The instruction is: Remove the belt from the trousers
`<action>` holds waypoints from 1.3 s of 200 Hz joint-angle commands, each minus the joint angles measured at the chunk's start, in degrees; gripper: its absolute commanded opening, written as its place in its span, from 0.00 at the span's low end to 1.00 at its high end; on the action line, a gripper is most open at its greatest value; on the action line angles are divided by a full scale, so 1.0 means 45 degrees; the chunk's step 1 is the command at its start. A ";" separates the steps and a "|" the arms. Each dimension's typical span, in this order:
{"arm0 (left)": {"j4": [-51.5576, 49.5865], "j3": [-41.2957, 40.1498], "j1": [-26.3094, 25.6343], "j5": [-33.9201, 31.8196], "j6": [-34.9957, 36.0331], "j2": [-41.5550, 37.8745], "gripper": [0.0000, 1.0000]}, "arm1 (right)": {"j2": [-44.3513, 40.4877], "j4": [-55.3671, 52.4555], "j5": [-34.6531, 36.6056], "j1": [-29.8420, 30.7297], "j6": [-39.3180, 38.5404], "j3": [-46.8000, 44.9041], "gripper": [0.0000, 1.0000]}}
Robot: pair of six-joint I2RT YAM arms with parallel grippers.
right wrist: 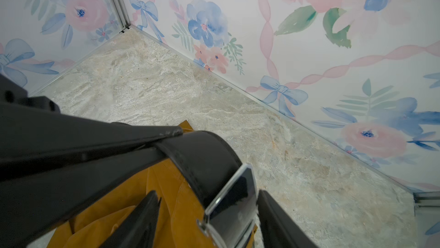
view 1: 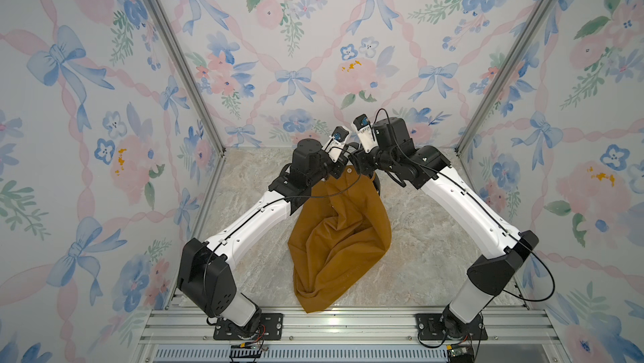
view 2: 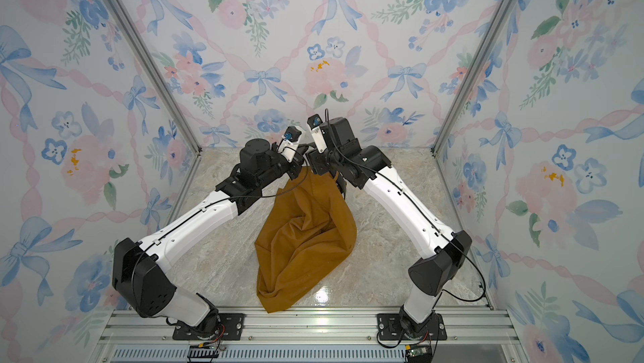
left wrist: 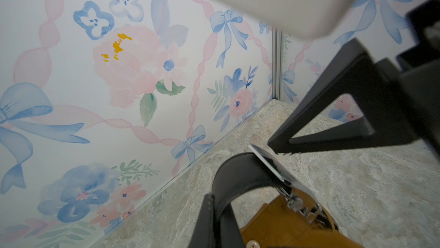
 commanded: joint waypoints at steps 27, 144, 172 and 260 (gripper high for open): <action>0.0401 0.0495 -0.0091 0.0503 -0.0876 -0.0177 0.00 | 0.0954 -0.1000 0.1300 0.0115 -0.0185 0.1504 0.37; 0.0202 0.0563 -0.0073 0.0239 -0.0844 -0.0206 0.00 | -0.0109 0.0172 -0.0745 -0.0504 0.1025 0.0148 0.38; 0.0115 0.0622 -0.0073 0.0223 -0.1026 -0.0050 0.00 | 0.0185 -0.0594 -0.0676 -0.0465 0.0925 0.1030 0.35; -0.0077 0.0832 -0.0096 0.0178 -0.1078 0.0134 0.00 | 0.0871 -0.1550 -0.0418 -0.0279 0.0610 0.1553 0.15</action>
